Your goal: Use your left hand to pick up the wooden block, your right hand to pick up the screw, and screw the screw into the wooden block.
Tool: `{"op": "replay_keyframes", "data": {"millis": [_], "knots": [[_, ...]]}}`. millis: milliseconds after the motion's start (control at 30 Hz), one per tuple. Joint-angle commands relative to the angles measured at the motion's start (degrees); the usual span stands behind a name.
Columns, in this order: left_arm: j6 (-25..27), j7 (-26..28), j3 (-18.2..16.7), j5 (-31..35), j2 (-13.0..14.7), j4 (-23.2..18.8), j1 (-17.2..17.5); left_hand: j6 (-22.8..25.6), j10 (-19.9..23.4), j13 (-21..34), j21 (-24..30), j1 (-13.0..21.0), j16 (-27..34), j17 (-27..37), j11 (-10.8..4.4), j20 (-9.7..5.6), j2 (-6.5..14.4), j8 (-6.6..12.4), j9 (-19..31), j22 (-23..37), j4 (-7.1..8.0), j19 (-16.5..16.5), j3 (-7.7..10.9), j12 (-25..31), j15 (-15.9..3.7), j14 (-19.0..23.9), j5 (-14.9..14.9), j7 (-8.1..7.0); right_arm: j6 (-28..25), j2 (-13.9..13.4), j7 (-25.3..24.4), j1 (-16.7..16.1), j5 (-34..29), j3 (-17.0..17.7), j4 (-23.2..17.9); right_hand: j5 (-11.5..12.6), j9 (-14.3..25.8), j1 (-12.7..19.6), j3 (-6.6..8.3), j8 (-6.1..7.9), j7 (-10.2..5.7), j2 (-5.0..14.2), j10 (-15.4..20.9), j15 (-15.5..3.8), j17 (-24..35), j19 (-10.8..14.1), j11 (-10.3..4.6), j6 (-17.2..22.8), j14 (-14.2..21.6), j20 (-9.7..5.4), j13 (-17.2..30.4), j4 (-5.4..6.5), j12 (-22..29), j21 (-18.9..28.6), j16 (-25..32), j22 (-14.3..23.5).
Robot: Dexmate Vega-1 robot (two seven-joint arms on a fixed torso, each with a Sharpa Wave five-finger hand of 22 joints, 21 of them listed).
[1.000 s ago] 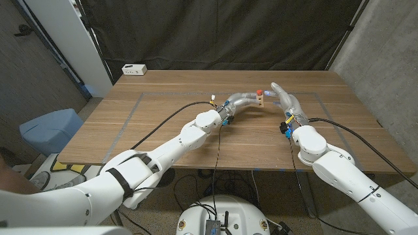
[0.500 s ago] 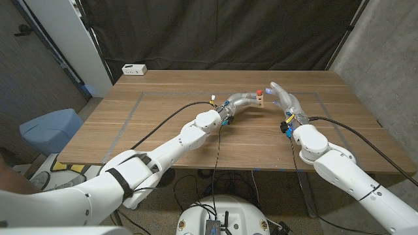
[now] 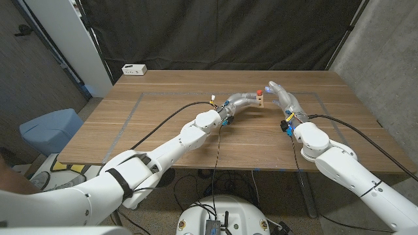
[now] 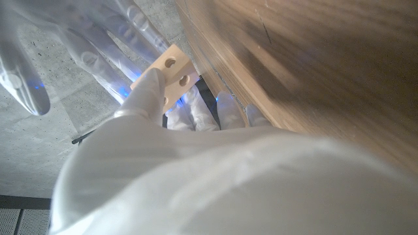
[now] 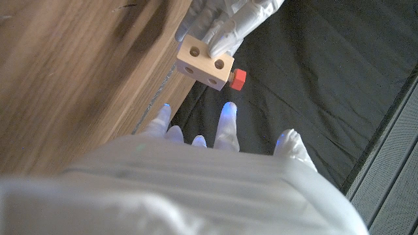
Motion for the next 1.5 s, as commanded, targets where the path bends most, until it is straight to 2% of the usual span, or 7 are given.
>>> {"op": "replay_keyframes", "data": {"millis": [33,300,600,1033,1500], "knots": [[-0.2,-0.1,0.0,0.0,-0.1,0.4,-0.3,4.8,0.3,0.2,0.1,-3.0,0.4,0.1,-0.07,0.3,3.7,0.42,0.3,0.3,4.74,0.5,4.8,0.2,0.16,0.3,0.4,4.13,-0.6,-0.9,2.6,1.2,1.3,-0.5,0.8,0.2,0.1,-0.6,-0.02,0.14,0.15,-0.01,-0.9,-0.16,0.3,-0.9,0.2,-0.4,-2.6,0.34,0.0,0.5,-0.1,-0.2,-0.1,0.3],[-0.1,-0.1,0.1,0.1,-0.2,0.5,-0.4,4.6,0.3,0.2,0.1,-3.0,0.3,0.1,-0.07,0.33,3.8,0.36,0.3,0.3,4.8,0.5,4.82,0.2,0.16,0.2,0.4,4.18,-0.9,-1.2,3.2,1.8,1.8,-0.7,1.1,0.2,0.1,-1.0,-0.11,0.3,0.36,-0.02,-1.5,-0.19,0.3,-1.6,0.22,-0.9,-3.1,0.64,0.0,0.69,0.1,-0.2,0.0,0.3],[-0.4,-0.1,0.0,0.0,-0.6,1.2,-0.6,4.8,0.3,0.2,0.1,-3.0,0.4,0.1,-0.05,0.33,3.8,0.41,0.3,0.3,4.8,0.5,4.87,0.2,0.16,0.2,0.4,4.19,-0.8,-1.4,3.4,2.0,2.2,-0.9,1.3,0.3,0.1,-1.2,-0.12,1.16,0.84,-0.04,-1.1,-0.18,0.3,-1.7,0.19,0.7,-3.1,0.8,0.0,0.73,0.5,0.1,0.2,0.3],[-0.1,0.0,0.0,-0.1,-0.5,1.0,-0.4,4.9,0.3,0.2,0.1,-3.1,0.3,0.1,-0.03,0.22,3.8,0.44,0.3,0.3,4.84,0.5,4.85,0.2,0.22,0.2,0.4,4.17,-0.9,-1.4,3.0,2.1,2.3,-1.1,1.3,0.4,0.1,-1.2,0.0,1.7,1.53,0.04,-0.2,-0.23,0.2,-1.3,-0.16,2.2,-2.6,0.86,0.0,0.69,1.0,0.5,0.6,0.3],[-0.4,-0.2,0.0,-0.2,-0.8,1.7,-0.5,4.7,0.1,0.2,0.1,-3.2,0.3,0.1,-0.02,0.26,3.9,0.39,0.3,0.3,4.97,0.5,4.94,0.2,0.34,0.2,0.4,4.3,-2.1,-2.0,1.7,1.5,1.7,-0.9,-0.3,0.4,0.1,-1.0,0.24,2.35,1.81,0.22,1.2,-0.44,0.1,-0.9,-0.44,4.5,-2.0,0.75,0.0,0.53,1.4,0.7,0.8,0.3]]}}
